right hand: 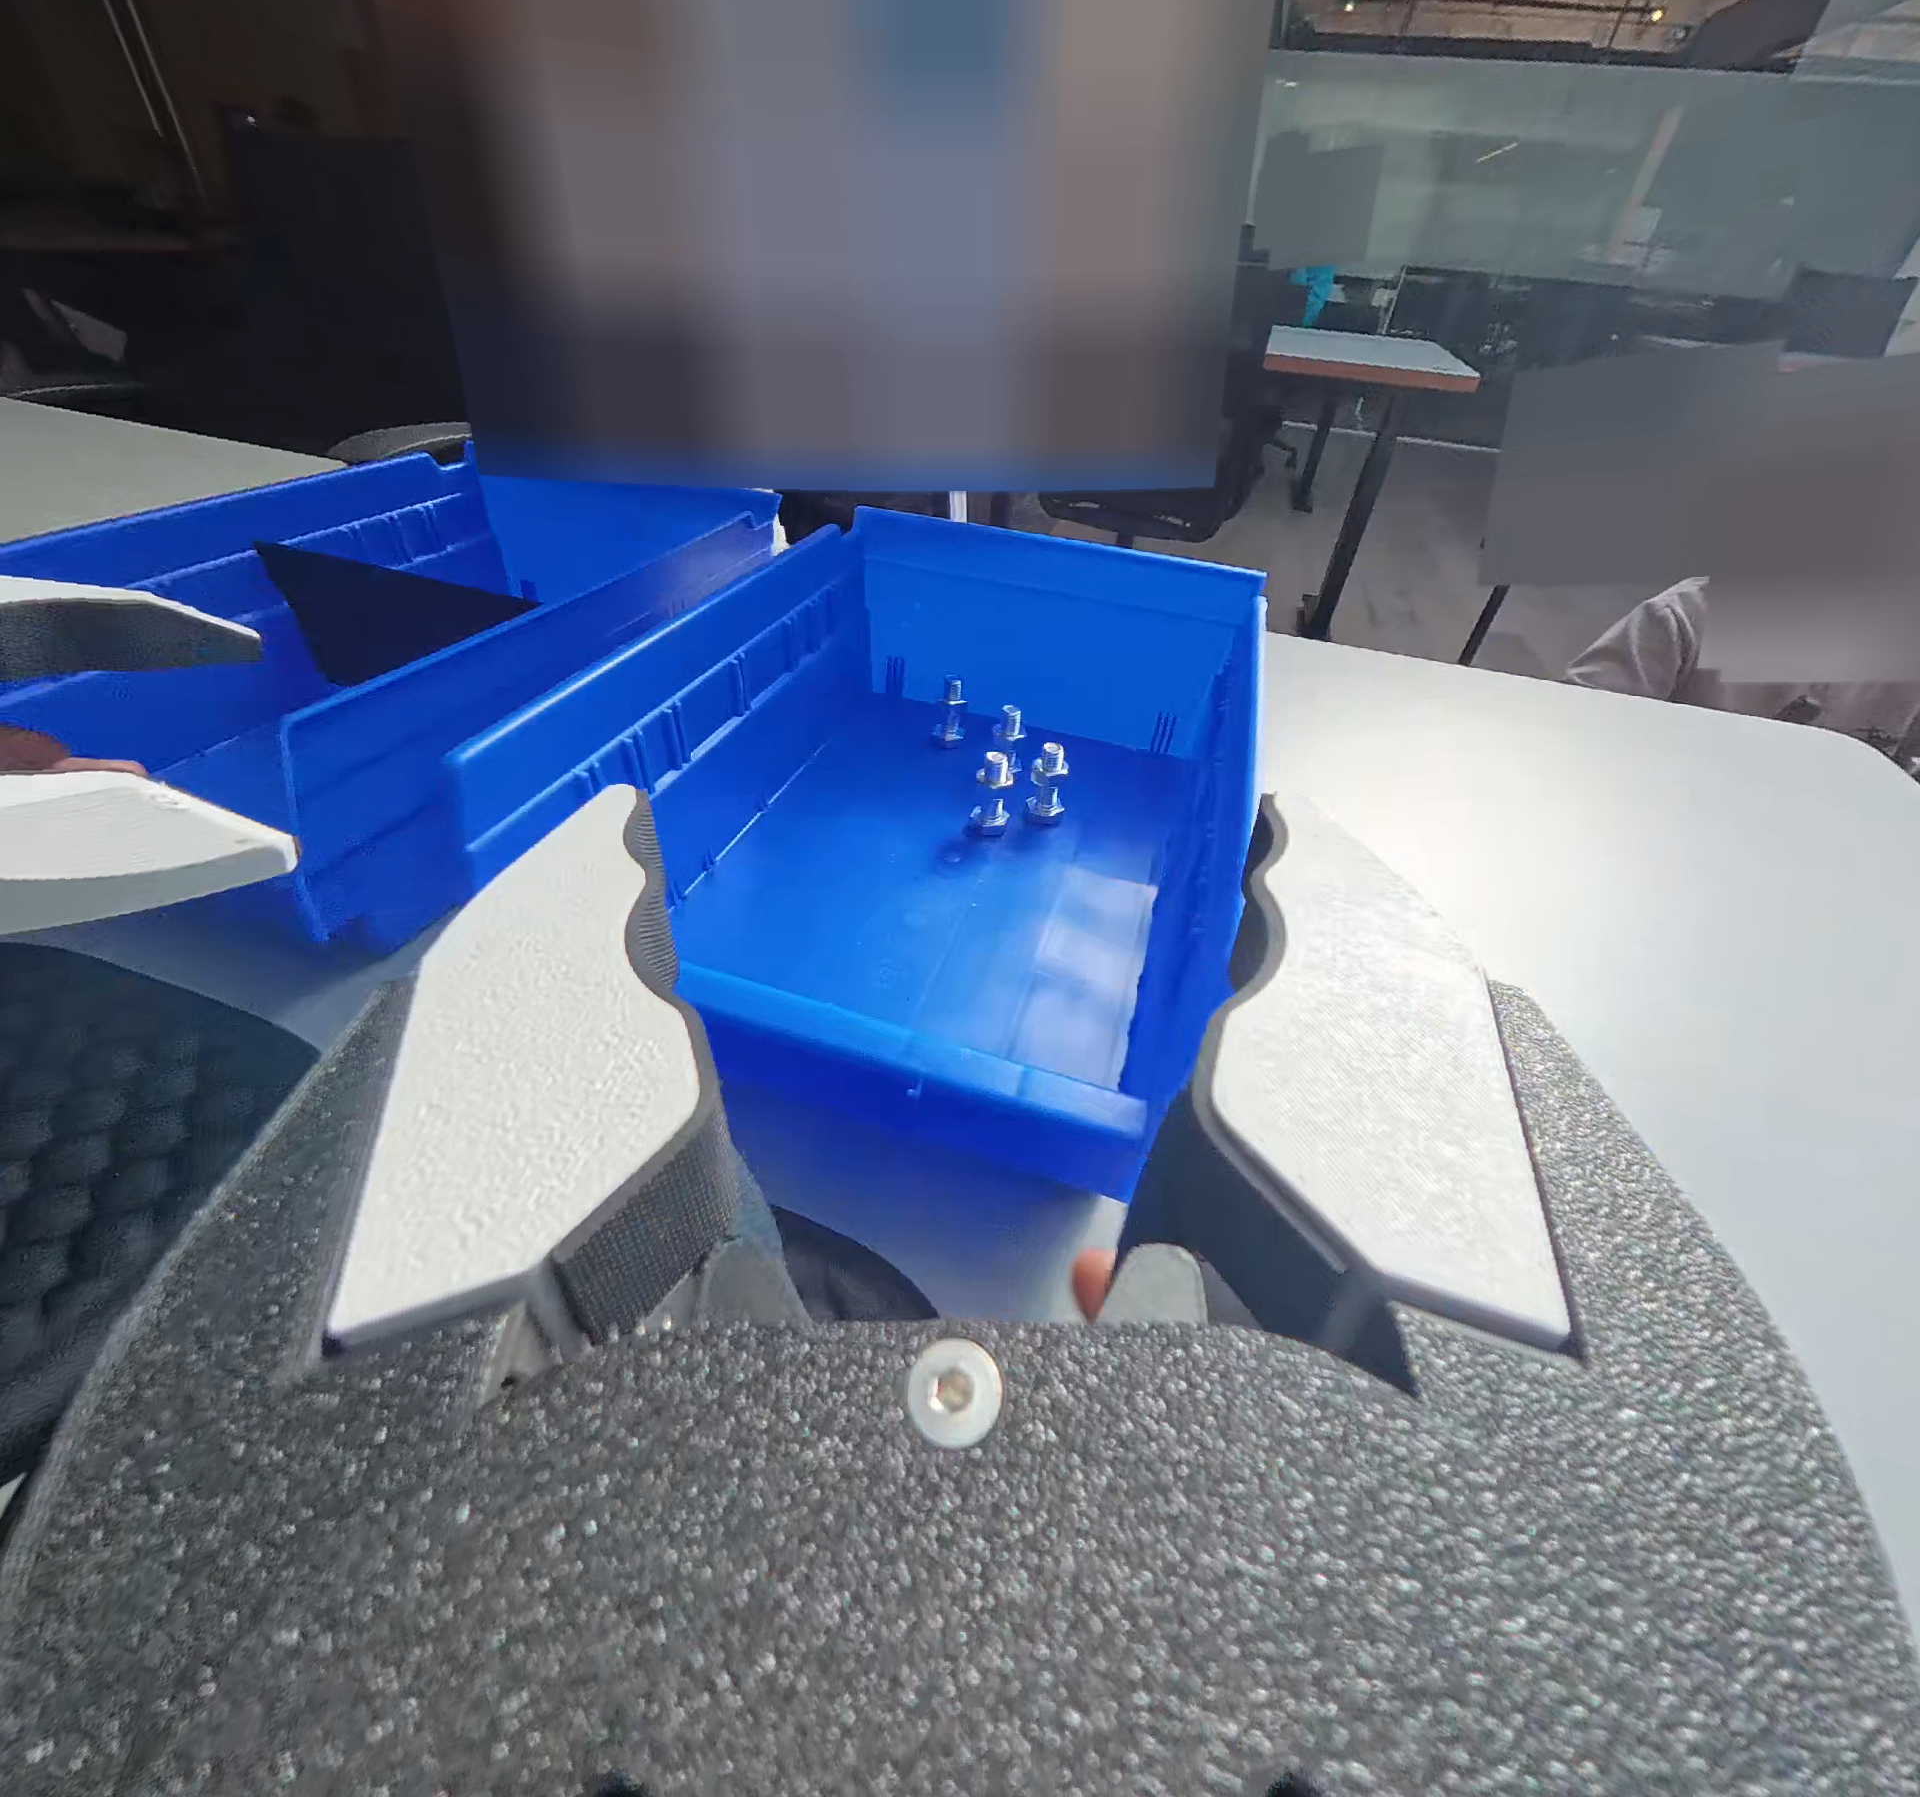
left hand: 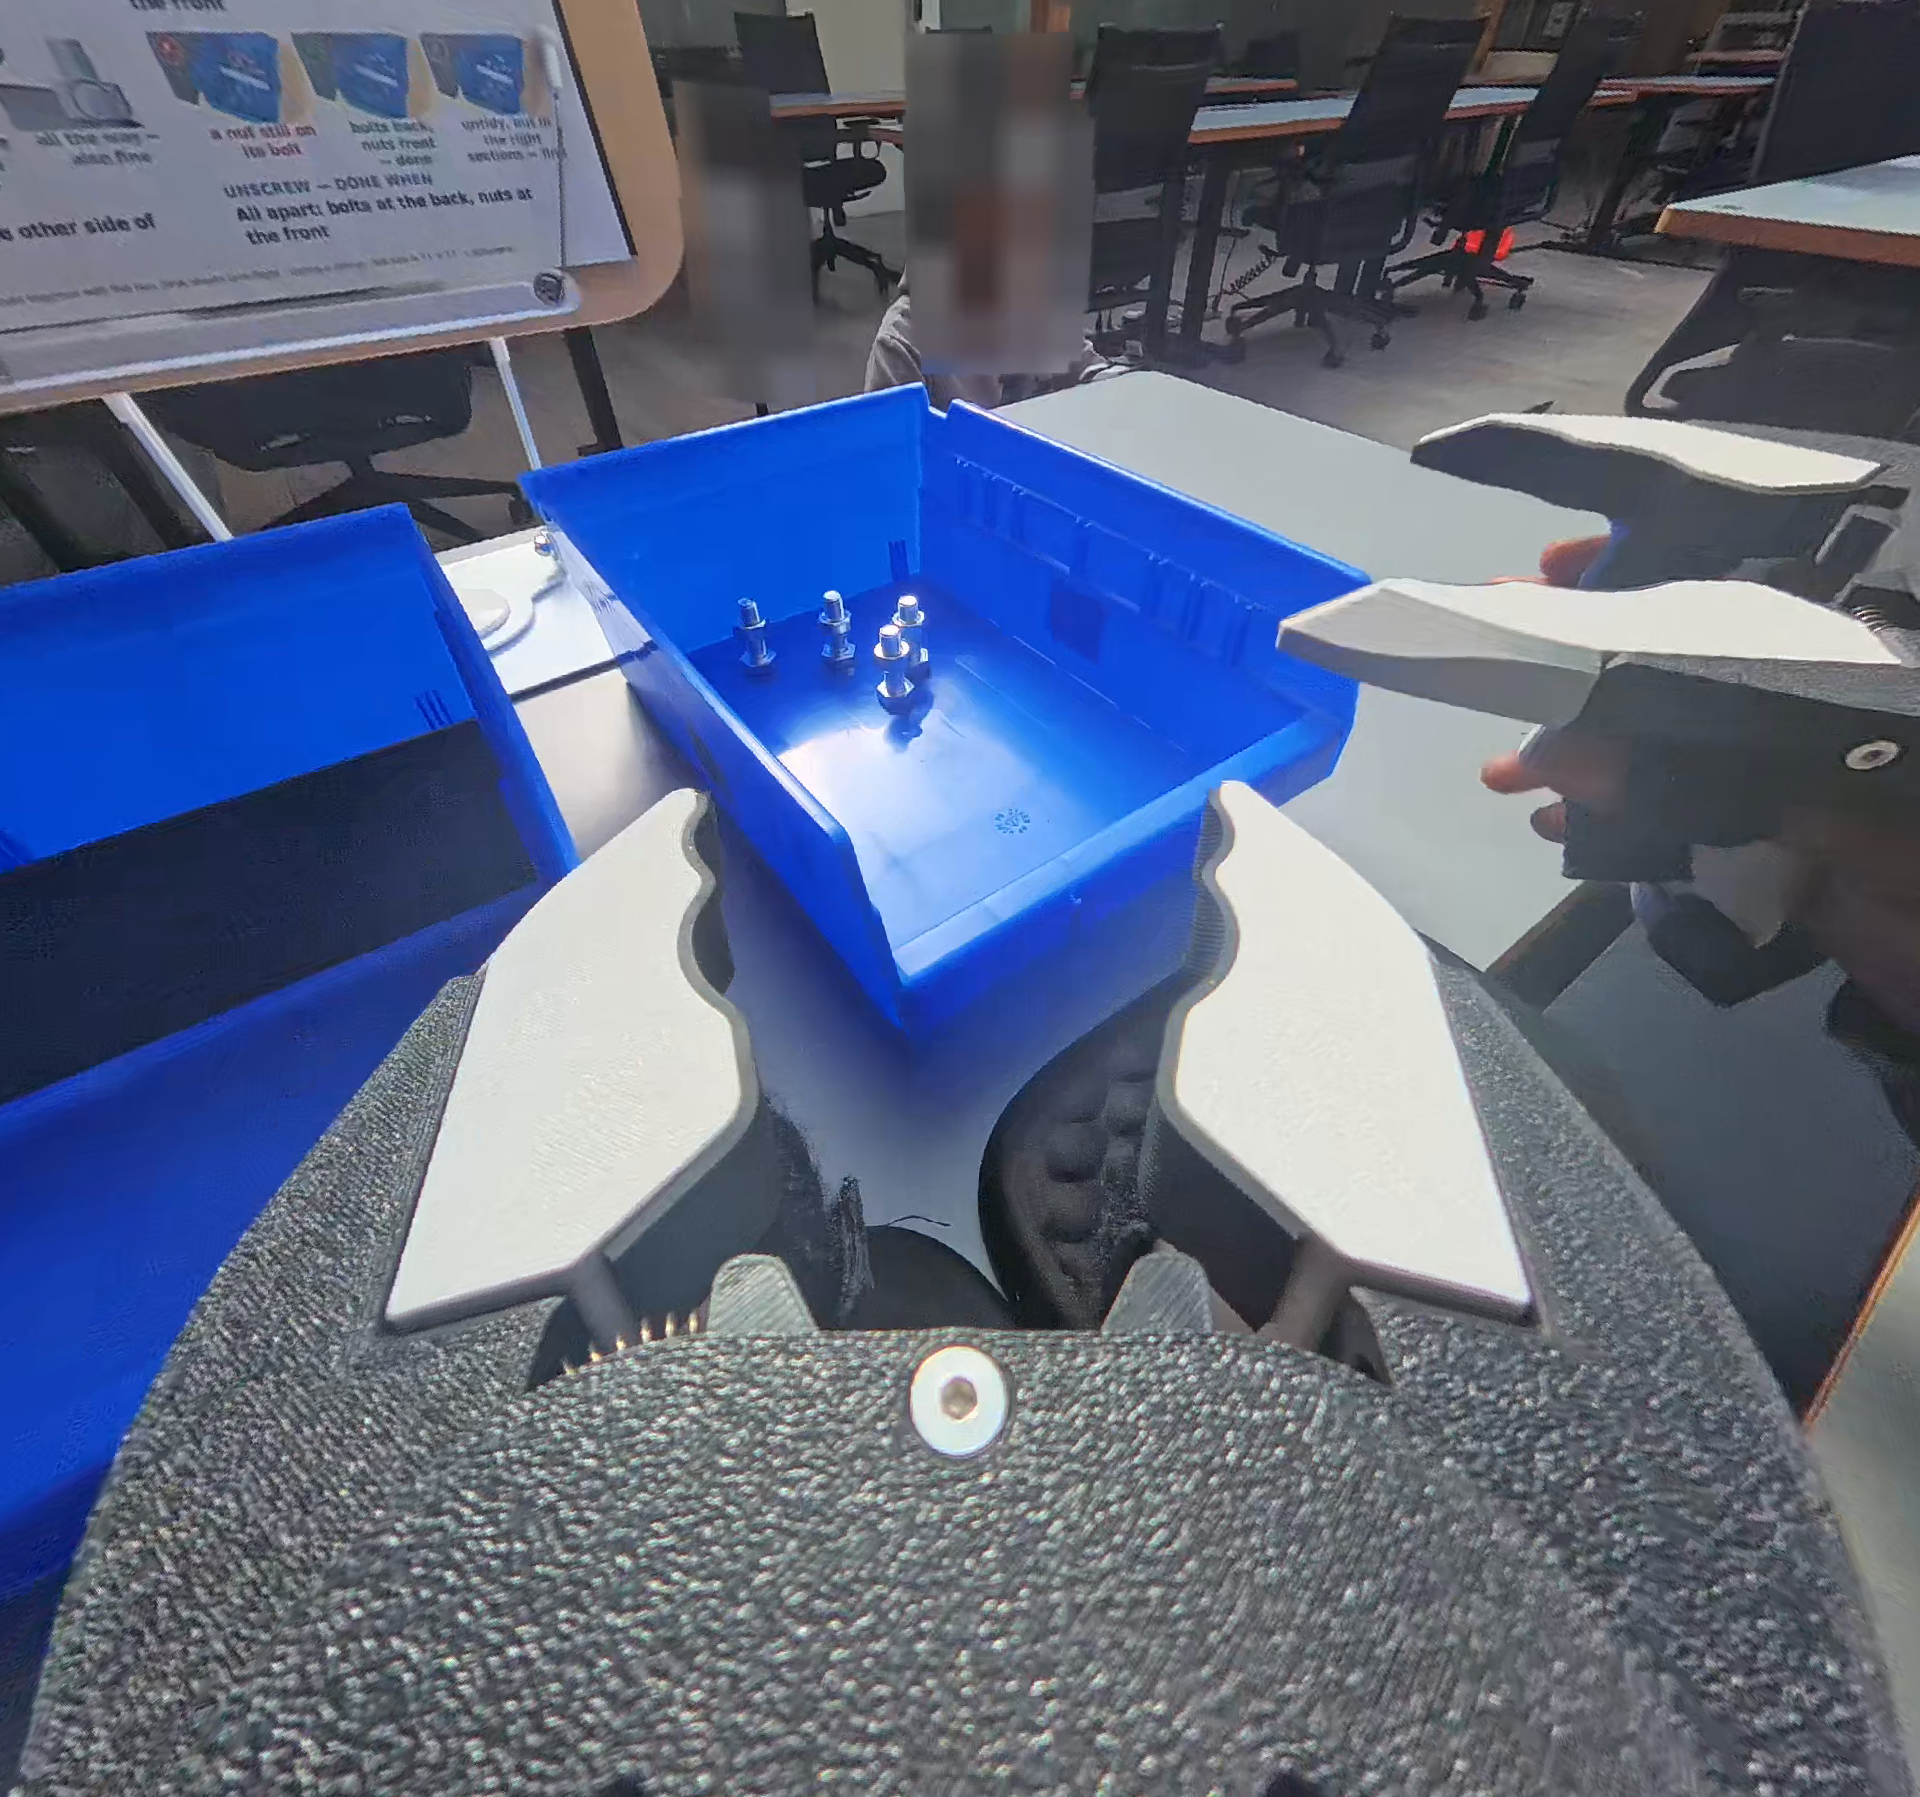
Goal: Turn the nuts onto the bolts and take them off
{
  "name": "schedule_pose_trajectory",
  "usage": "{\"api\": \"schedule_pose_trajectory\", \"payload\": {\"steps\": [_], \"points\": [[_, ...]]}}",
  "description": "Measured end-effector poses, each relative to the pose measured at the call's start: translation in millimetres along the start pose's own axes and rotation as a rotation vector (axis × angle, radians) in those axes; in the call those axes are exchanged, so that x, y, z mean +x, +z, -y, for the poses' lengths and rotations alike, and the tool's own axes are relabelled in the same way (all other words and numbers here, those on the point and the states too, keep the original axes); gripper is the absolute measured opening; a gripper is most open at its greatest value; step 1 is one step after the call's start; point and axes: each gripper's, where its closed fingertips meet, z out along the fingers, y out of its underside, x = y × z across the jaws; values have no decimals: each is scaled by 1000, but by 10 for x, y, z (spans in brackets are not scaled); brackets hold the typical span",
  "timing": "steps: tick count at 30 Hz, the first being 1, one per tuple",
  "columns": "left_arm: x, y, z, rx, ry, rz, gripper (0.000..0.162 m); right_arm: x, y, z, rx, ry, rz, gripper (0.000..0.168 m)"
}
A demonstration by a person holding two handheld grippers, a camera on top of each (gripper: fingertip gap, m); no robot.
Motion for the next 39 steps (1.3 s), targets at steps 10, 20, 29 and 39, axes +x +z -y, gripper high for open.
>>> {"api": "schedule_pose_trajectory", "payload": {"steps": [10,20,29,39], "points": [[90,226,-310,-106,-55,-17,110,512,-26,-429,-114,33,-24,102],[-143,583,-646,-266,-93,119,70,591,138,-652,-278,102,52,84],[-278,859,-850,-391,-92,152,45,607,397,-869,-515,6,92,50],[-392,815,-793,-359,51,245,11,699,397,-829,-491,-260,-68,6]]}}
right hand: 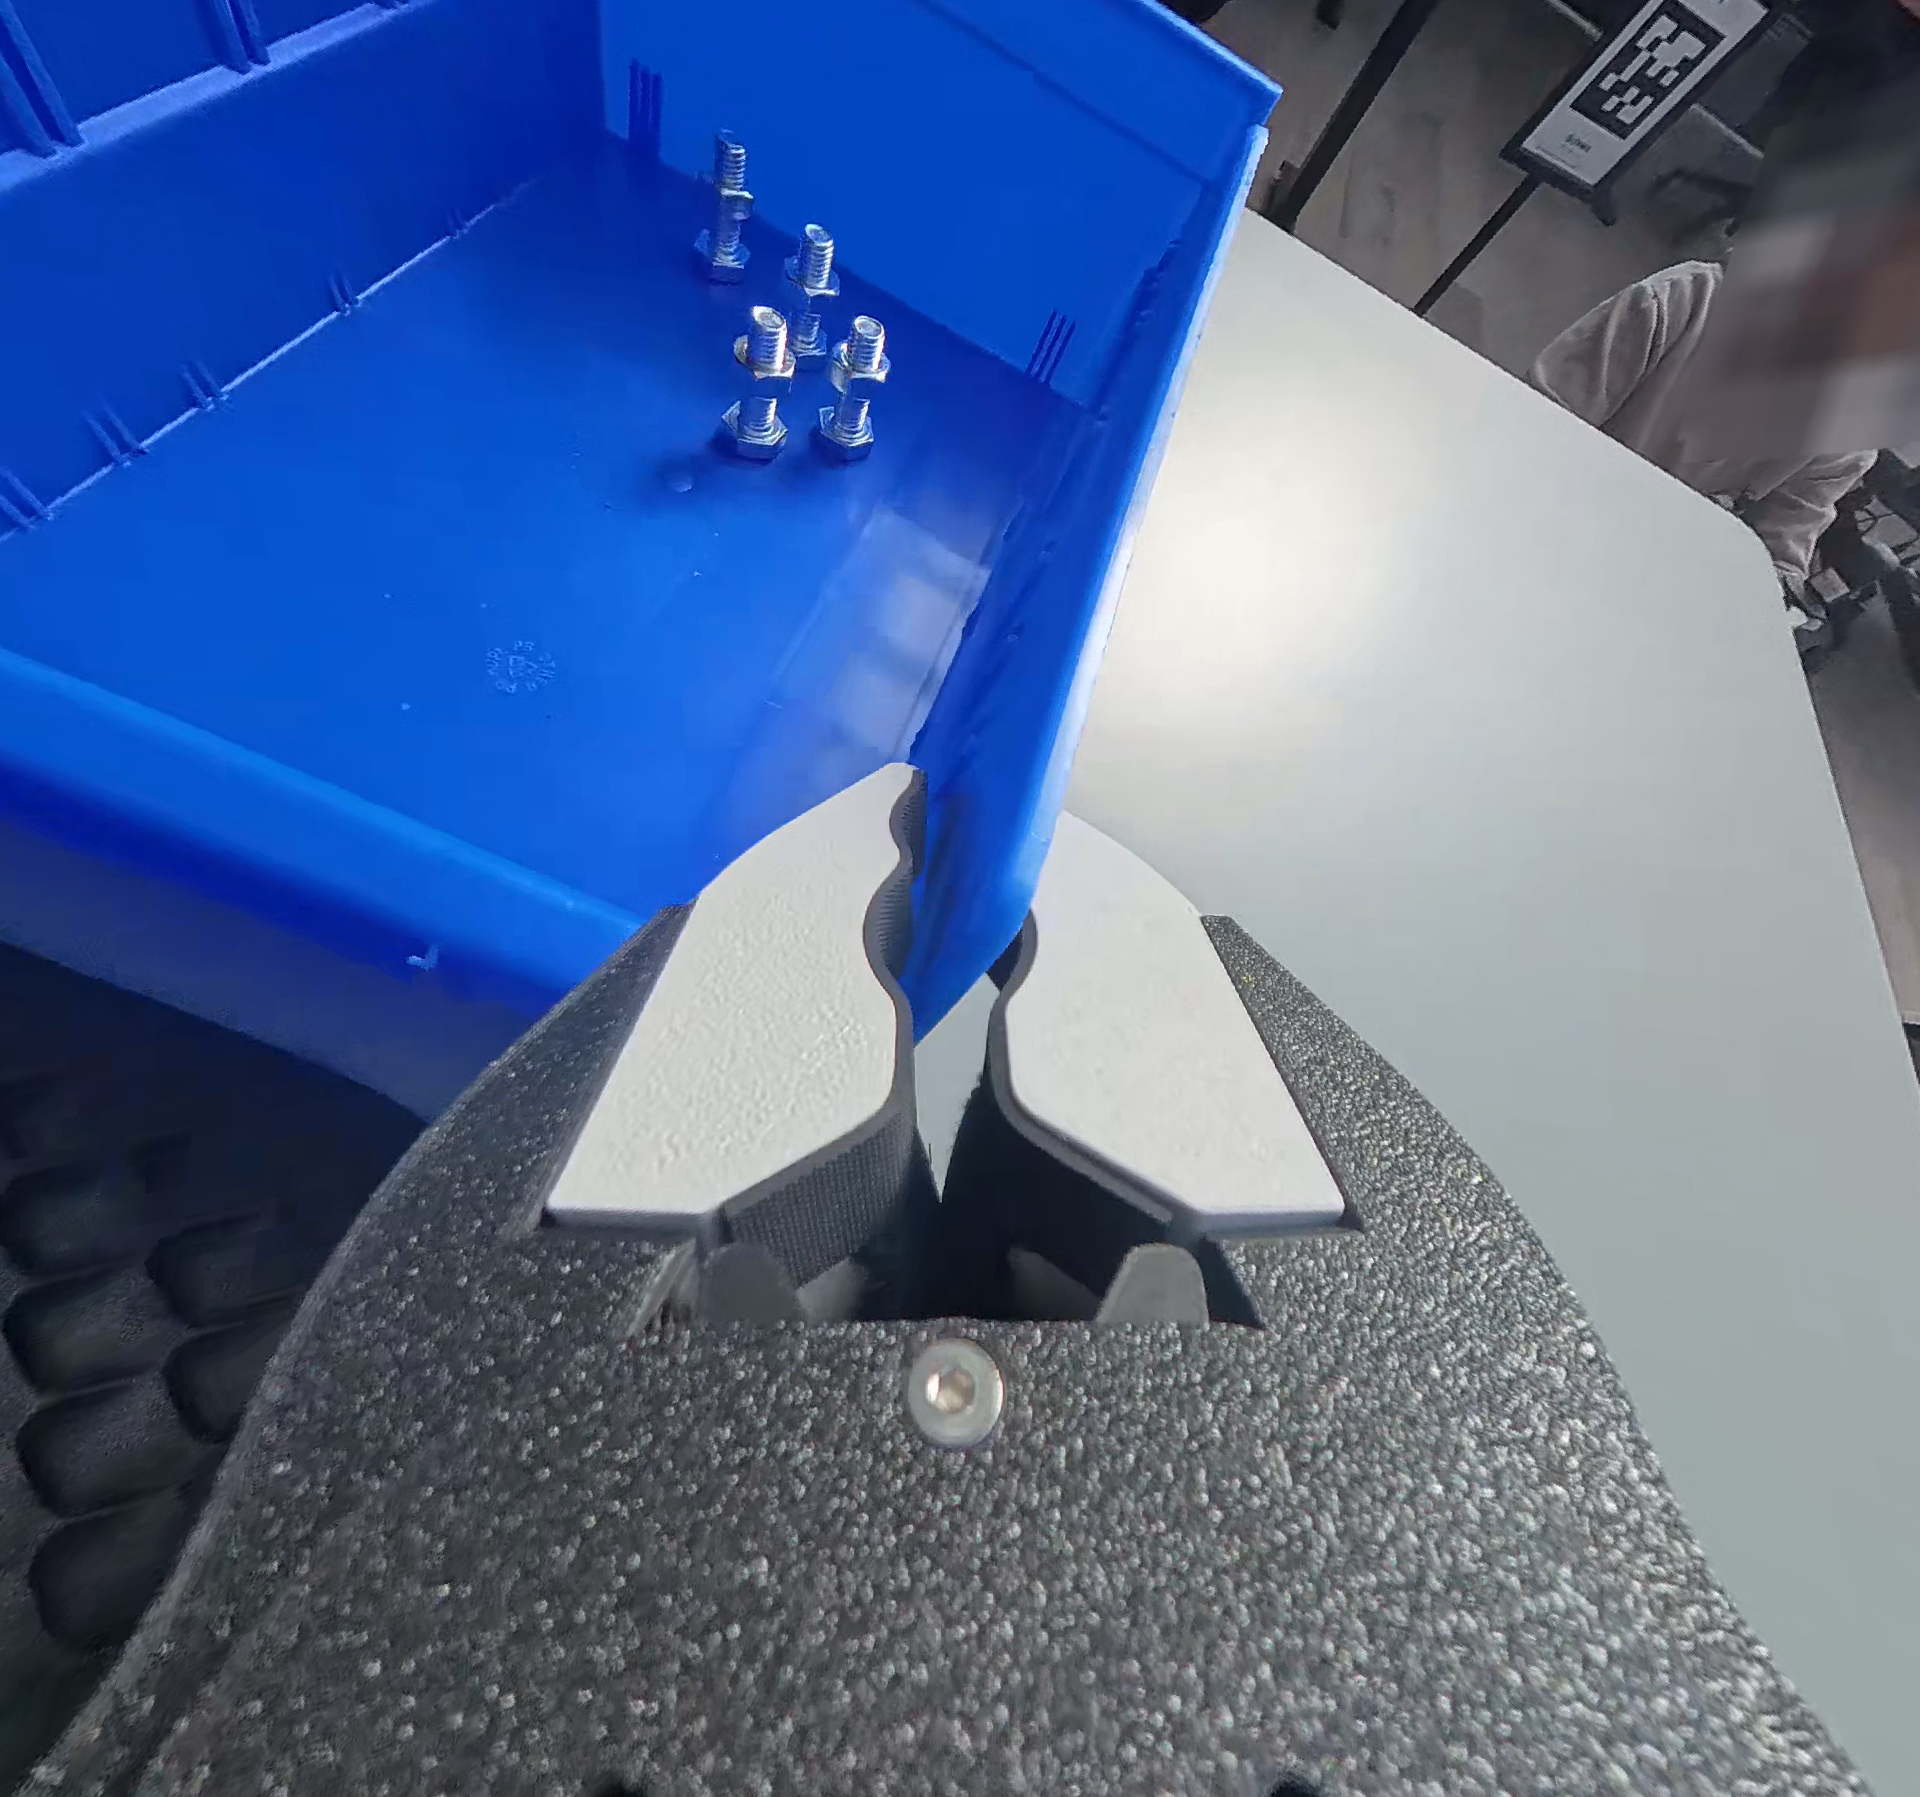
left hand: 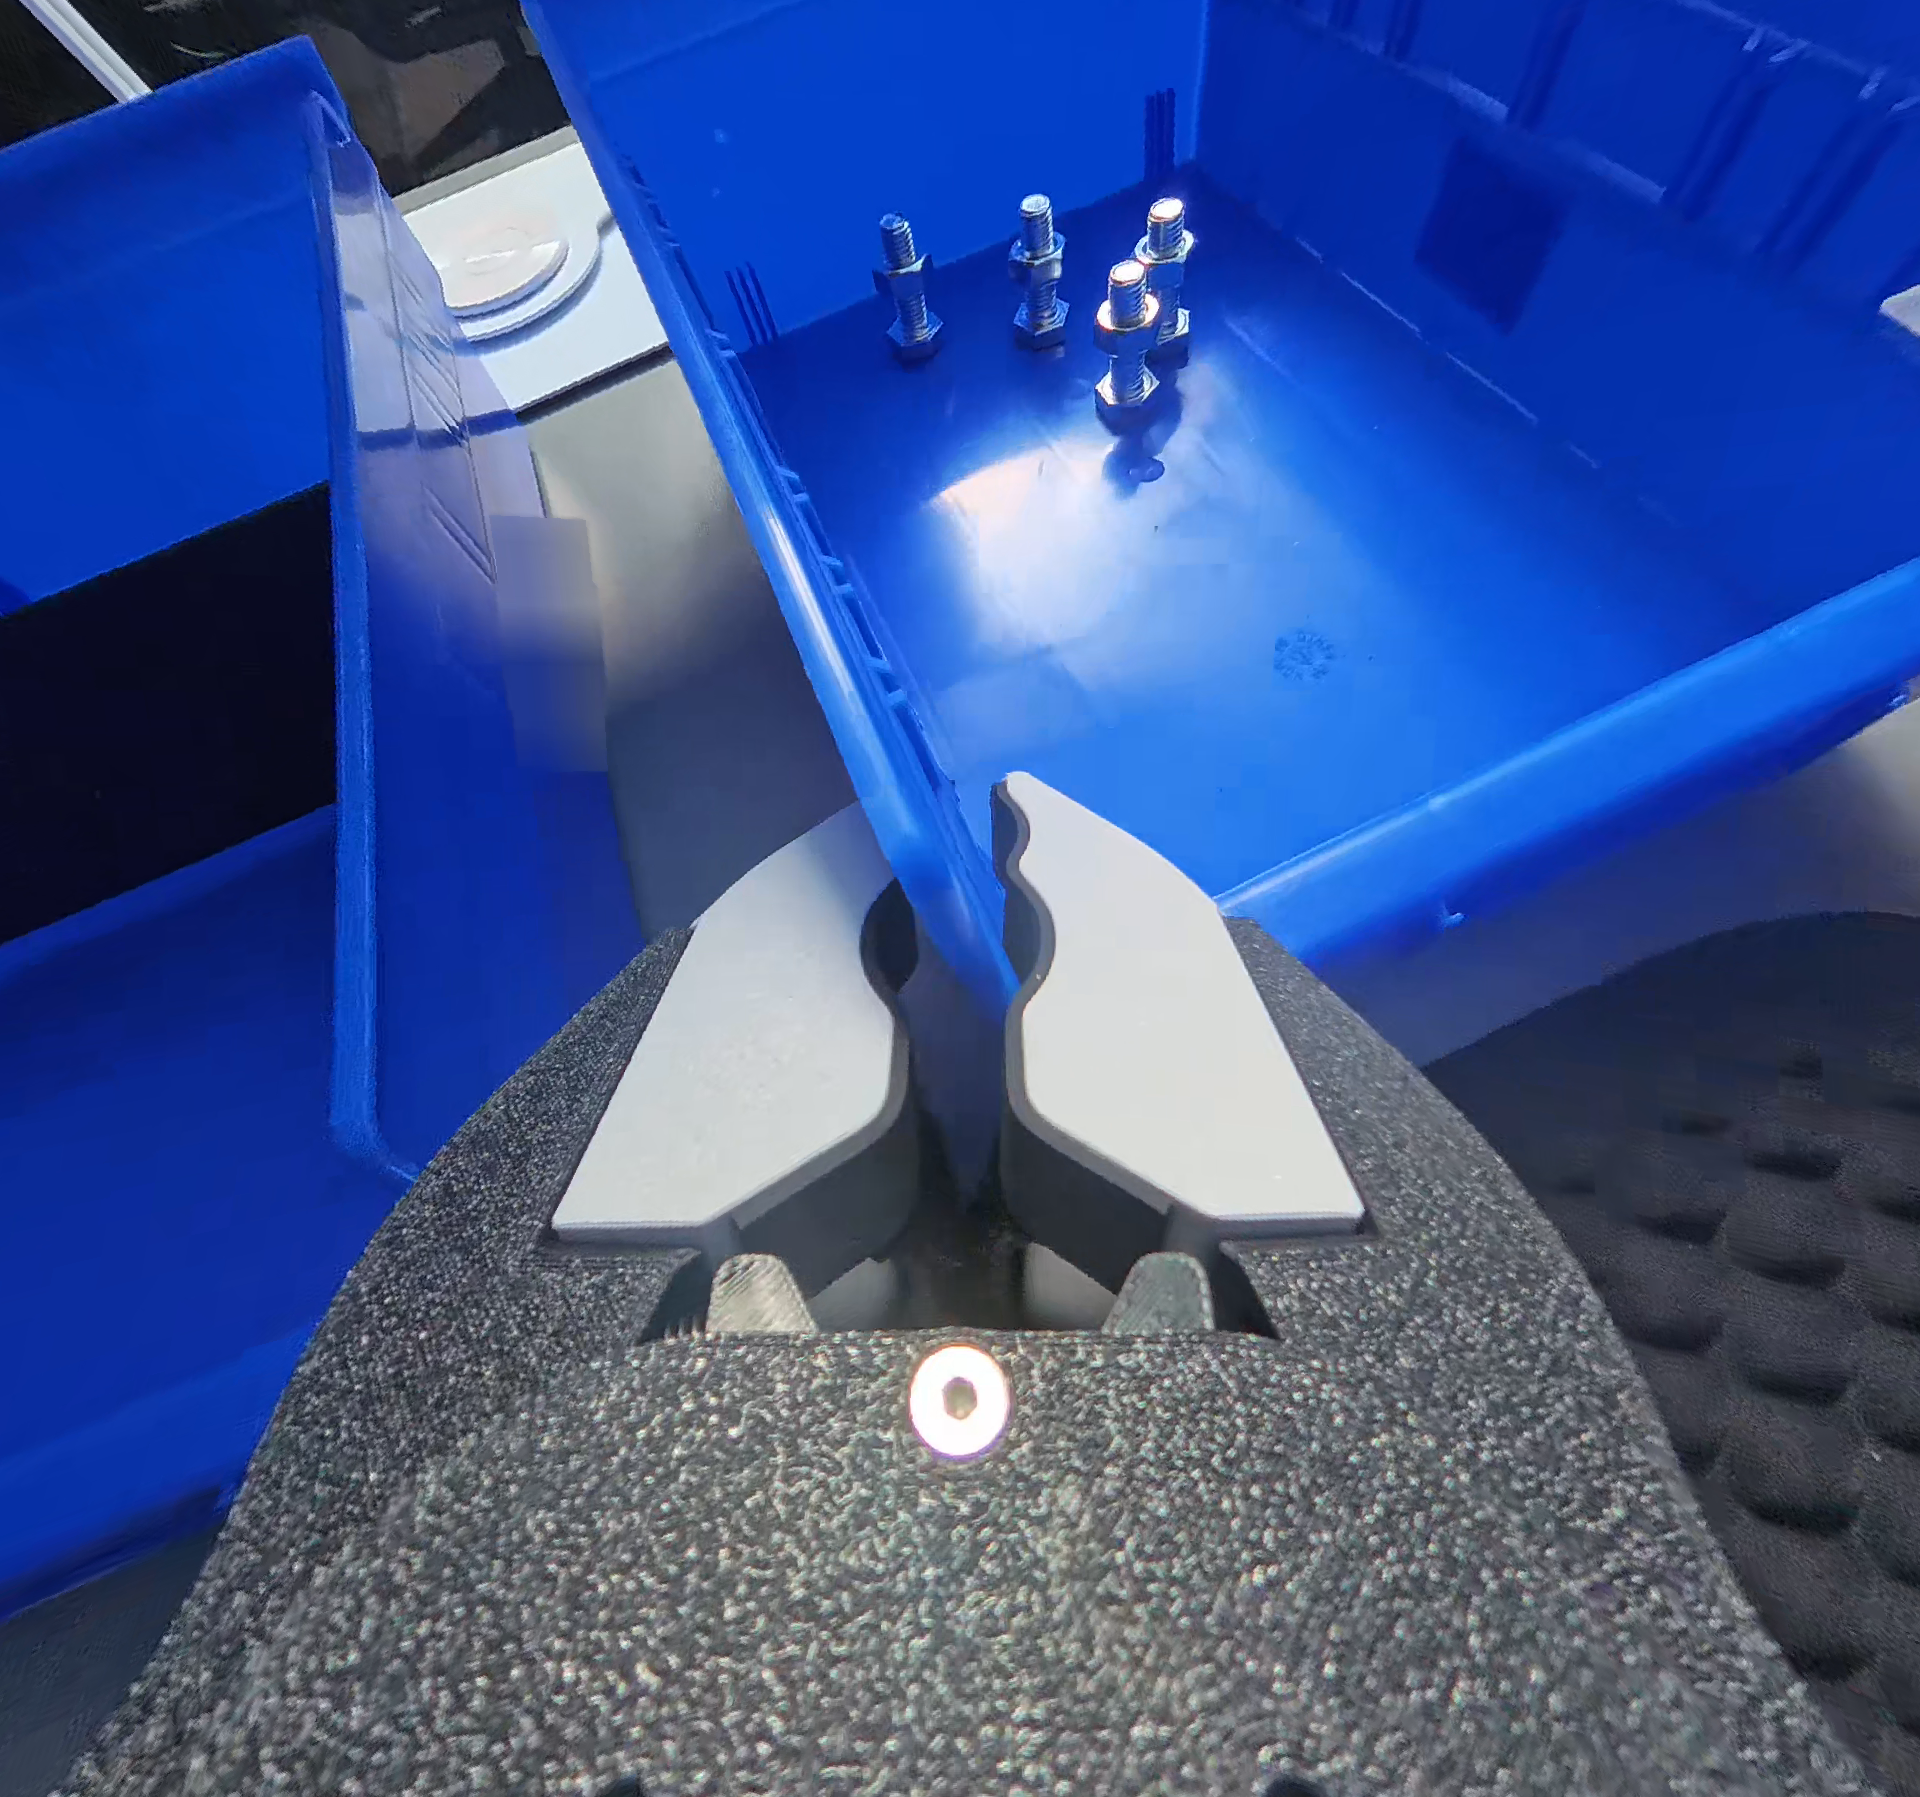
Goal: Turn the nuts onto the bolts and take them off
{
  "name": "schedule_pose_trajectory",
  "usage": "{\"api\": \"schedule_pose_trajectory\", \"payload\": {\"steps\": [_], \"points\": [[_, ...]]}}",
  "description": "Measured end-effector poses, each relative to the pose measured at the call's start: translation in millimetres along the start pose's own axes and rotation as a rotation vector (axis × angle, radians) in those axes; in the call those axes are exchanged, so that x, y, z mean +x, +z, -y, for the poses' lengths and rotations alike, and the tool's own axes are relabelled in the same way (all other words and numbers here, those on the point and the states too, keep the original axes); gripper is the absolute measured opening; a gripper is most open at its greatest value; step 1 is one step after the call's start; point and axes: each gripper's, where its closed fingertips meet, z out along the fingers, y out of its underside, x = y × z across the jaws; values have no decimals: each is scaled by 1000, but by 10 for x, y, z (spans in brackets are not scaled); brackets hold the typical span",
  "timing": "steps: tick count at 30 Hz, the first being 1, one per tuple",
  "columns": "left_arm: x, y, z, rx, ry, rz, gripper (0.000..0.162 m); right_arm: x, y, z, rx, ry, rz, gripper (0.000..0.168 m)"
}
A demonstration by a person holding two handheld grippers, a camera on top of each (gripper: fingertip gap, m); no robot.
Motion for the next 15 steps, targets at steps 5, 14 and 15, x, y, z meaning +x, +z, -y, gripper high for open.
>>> {"api": "schedule_pose_trajectory", "payload": {"steps": [5,14,15], "points": [[57,-159,157,41,35,-29,12,94,-229,153,46,-10,-53,5],[-219,-697,692,169,97,-3,13,44,-681,740,128,-19,-113,5],[-276,-776,739,178,102,4,12,8,-724,820,136,-18,-114,6]]}}
